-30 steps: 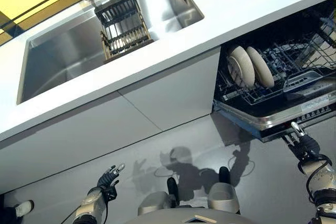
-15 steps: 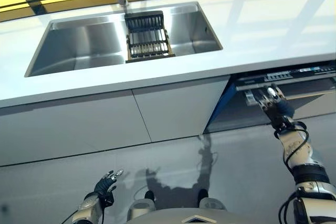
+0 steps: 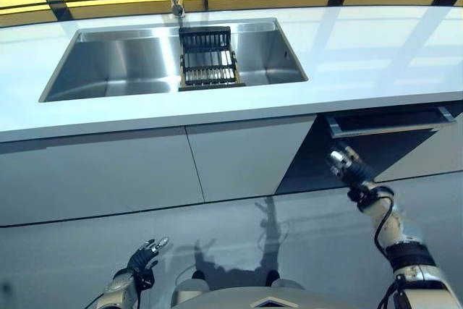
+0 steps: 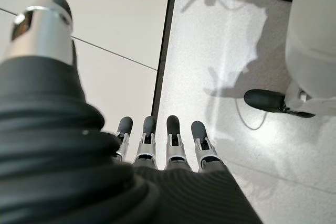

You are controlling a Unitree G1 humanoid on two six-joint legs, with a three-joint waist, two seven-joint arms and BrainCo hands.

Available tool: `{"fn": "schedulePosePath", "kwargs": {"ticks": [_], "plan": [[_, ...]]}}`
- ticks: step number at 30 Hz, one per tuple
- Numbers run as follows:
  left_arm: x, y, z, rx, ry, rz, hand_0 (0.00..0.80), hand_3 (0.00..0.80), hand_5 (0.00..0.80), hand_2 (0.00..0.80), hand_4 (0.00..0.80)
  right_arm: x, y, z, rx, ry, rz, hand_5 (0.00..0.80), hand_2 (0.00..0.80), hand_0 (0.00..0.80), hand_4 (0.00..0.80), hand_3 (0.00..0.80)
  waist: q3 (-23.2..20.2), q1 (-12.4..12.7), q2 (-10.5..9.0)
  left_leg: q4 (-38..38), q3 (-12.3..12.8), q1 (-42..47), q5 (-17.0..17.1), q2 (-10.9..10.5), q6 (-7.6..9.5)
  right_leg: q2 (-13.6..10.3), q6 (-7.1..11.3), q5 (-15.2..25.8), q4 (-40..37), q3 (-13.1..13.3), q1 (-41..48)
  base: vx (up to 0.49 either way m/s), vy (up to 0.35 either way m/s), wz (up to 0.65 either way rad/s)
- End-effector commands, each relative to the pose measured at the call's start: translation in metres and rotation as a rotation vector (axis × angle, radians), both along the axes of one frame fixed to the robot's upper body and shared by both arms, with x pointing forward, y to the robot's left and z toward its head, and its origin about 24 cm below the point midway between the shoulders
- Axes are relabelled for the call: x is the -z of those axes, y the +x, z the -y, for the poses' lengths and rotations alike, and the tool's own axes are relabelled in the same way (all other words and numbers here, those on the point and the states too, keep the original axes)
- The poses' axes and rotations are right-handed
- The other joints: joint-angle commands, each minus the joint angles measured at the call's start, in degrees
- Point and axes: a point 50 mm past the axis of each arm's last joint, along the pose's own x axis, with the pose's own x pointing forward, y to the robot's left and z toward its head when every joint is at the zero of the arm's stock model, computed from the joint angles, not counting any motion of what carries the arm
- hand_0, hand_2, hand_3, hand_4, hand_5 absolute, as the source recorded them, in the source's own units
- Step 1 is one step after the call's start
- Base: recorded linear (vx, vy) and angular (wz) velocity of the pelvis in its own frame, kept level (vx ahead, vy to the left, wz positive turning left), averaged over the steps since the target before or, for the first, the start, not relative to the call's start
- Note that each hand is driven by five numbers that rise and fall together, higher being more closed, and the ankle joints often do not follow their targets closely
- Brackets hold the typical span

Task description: Take plates into dishwasher

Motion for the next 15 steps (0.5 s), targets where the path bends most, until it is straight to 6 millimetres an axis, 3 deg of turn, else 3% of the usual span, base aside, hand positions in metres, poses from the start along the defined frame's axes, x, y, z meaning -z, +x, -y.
{"fn": "schedulePosePath", "kwargs": {"ticks": [1,8,15], "plan": [[0.002,0.008,0.002,0.024,0.015,-0.016,0.0,0.0,0.0,0.0,0.0,0.012,-0.003,-0.03,-0.075,0.034,-0.028,0.0,0.0,0.0,0.0,0.0,-0.6,-0.8,-1.13,0.8,3.8,-0.1,-2.3,-2.5,2.35,3.0,-0.84,-3.4,1.9,0.7,0.7,0.009,0.073,0.01],[0.007,0.01,0.019,0.066,-0.015,-0.059,0.0,0.0,0.0,0.0,0.0,0.063,-0.044,-0.063,-0.164,0.044,-0.252,0.0,0.0,0.0,0.0,0.0,-0.2,-0.7,-0.59,0.9,2.6,0.3,-2.6,-3.1,3.1,2.6,-0.96,-3.9,2.7,-0.1,1.0,0.012,0.06,0.02],[0.011,0.014,0.031,0.164,-0.023,-0.097,0.0,0.0,0.0,0.0,0.0,0.092,-0.07,-0.066,-0.197,-0.001,-0.404,0.0,0.0,0.0,0.0,0.0,-0.1,0.6,-0.11,1.0,1.1,0.4,-2.8,-3.6,3.58,1.8,-0.66,-4.2,3.3,-1.3,1.4,0.023,0.031,0.1]]}}
